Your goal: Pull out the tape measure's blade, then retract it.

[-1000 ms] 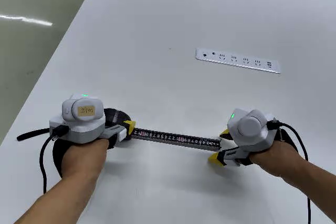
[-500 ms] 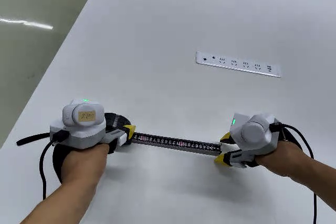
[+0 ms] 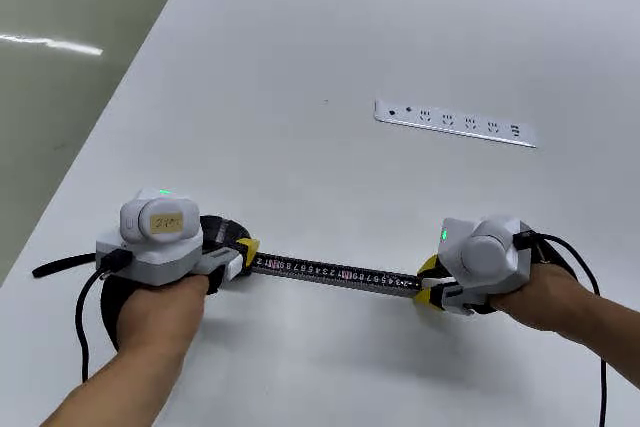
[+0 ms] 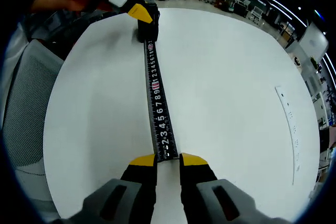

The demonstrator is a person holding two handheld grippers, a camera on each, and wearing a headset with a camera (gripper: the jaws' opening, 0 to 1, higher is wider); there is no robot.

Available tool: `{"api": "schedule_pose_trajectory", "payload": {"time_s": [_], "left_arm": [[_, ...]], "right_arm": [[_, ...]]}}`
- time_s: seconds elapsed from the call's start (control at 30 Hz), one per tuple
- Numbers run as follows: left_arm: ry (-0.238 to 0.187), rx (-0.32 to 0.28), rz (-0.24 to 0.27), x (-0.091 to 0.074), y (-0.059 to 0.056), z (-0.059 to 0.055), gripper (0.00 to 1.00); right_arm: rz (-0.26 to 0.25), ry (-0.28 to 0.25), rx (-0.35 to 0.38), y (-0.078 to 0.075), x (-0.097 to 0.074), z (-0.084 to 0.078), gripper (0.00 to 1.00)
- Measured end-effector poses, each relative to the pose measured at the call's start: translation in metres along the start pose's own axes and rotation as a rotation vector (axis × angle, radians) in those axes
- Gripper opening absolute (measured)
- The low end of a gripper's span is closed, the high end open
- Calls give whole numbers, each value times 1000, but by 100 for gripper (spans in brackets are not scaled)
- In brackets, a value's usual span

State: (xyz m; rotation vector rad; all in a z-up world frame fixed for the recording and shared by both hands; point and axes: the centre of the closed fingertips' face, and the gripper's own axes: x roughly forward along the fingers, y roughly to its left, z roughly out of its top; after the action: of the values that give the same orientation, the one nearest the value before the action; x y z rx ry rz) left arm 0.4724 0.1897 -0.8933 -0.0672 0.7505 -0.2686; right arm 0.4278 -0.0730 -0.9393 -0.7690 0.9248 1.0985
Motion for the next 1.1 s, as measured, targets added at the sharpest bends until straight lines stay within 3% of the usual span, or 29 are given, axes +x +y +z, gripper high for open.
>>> {"api": "schedule_pose_trajectory", "payload": {"time_s": [0.73,1.1], "left_arm": [[1,12,9,0,1,0,55],[-6,15,7,-1,1,1,54]], "right_arm": [[44,-16,-71,0,1,0,14],[46,-13,-61,-1,1,1,13]]}}
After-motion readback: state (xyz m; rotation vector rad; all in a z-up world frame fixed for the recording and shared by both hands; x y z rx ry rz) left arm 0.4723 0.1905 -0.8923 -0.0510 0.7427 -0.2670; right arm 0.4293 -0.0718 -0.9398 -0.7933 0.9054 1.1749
